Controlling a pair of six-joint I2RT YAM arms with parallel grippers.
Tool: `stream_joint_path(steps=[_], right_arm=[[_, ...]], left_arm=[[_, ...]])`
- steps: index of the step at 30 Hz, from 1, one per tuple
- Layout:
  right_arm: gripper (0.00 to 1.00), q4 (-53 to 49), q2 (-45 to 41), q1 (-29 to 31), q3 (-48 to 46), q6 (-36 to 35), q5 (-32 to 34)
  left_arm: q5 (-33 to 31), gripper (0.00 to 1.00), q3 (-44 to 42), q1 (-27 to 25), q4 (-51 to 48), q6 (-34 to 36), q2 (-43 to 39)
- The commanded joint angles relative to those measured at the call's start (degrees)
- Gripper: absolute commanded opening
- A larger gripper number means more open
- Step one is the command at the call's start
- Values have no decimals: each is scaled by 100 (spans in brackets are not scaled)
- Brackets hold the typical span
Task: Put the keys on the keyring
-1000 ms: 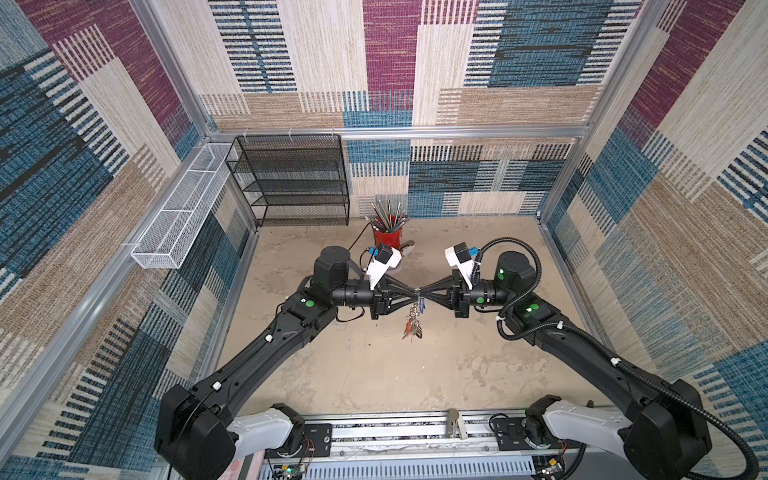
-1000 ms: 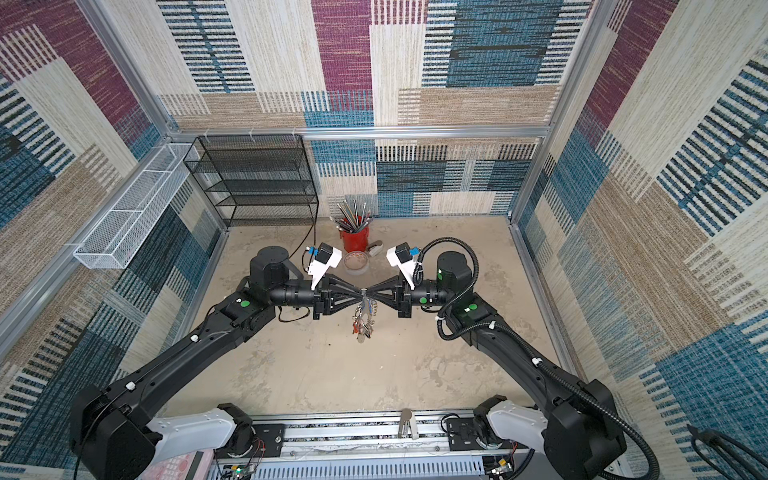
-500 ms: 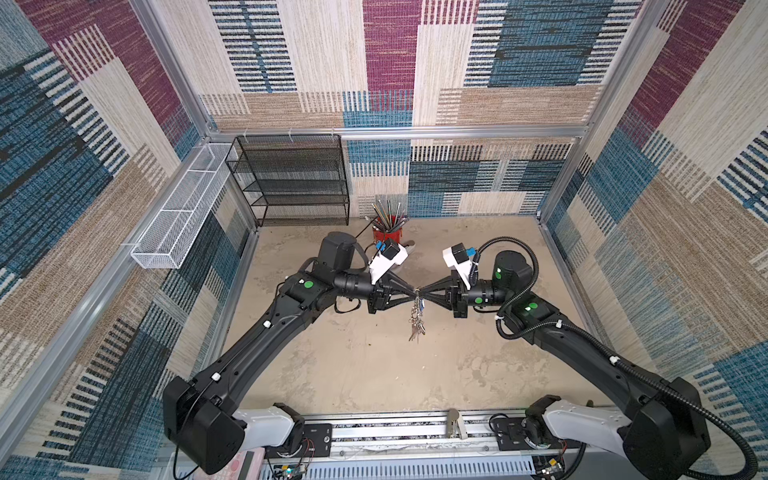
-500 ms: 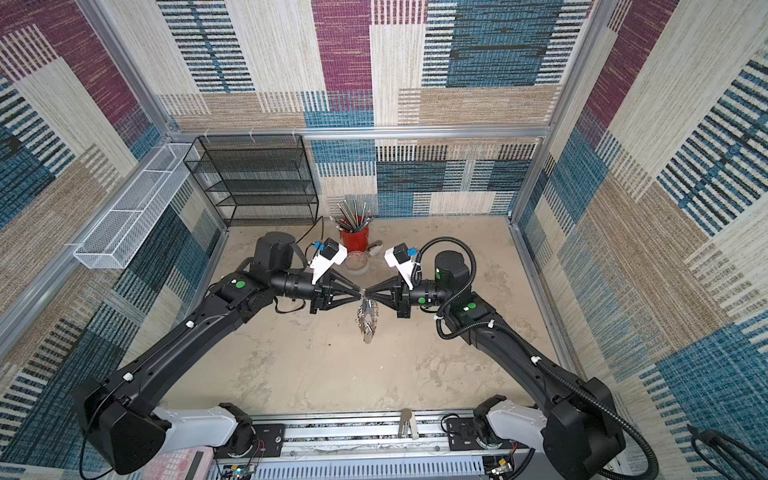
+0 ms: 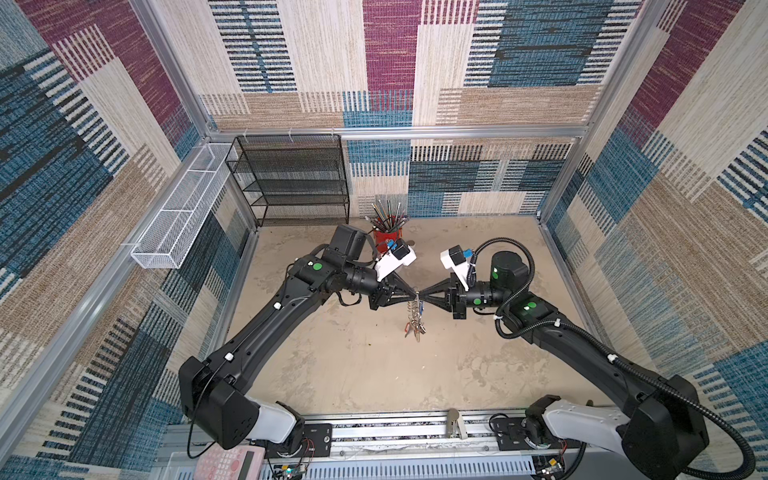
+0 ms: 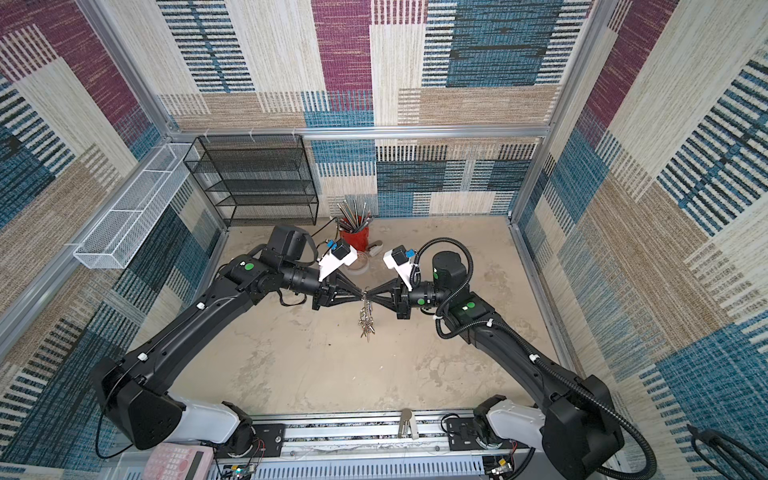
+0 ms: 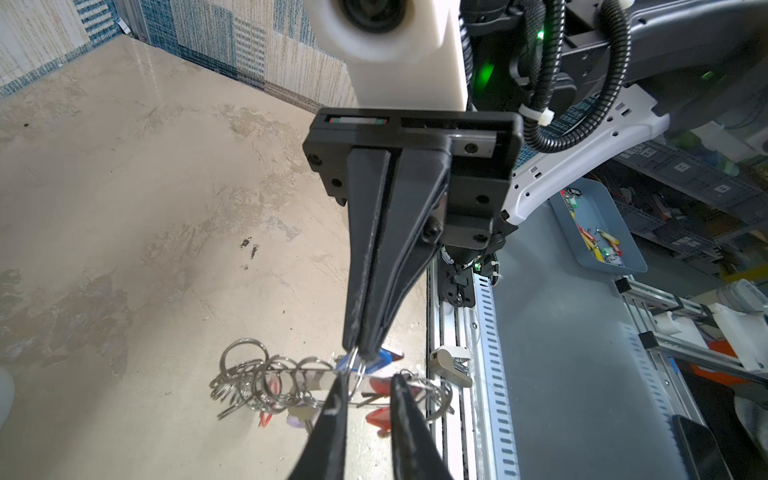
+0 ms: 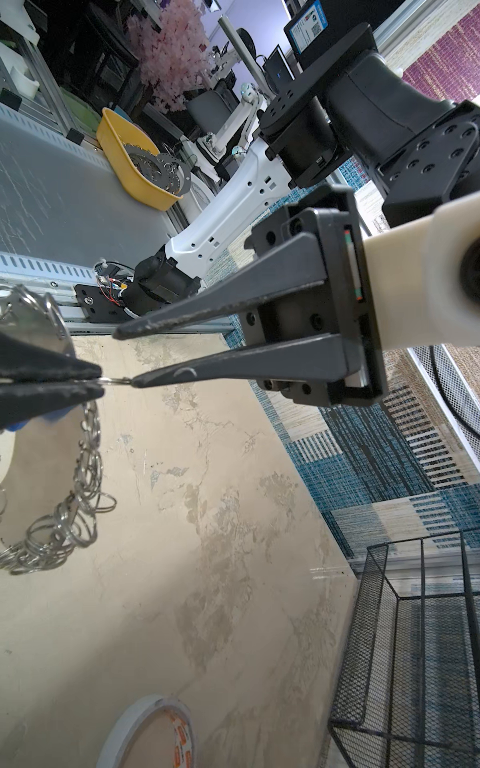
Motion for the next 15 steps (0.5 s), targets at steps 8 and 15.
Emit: stream_joint_path(steps=[8,15], right_arm=[[0,439,-32,18,1,14,-7],[0,483,-13,22,-23,31,-38]], left_arm=[[5,25,131,-36,-46,191,183],[-65,29,-6,54,270,10,108]])
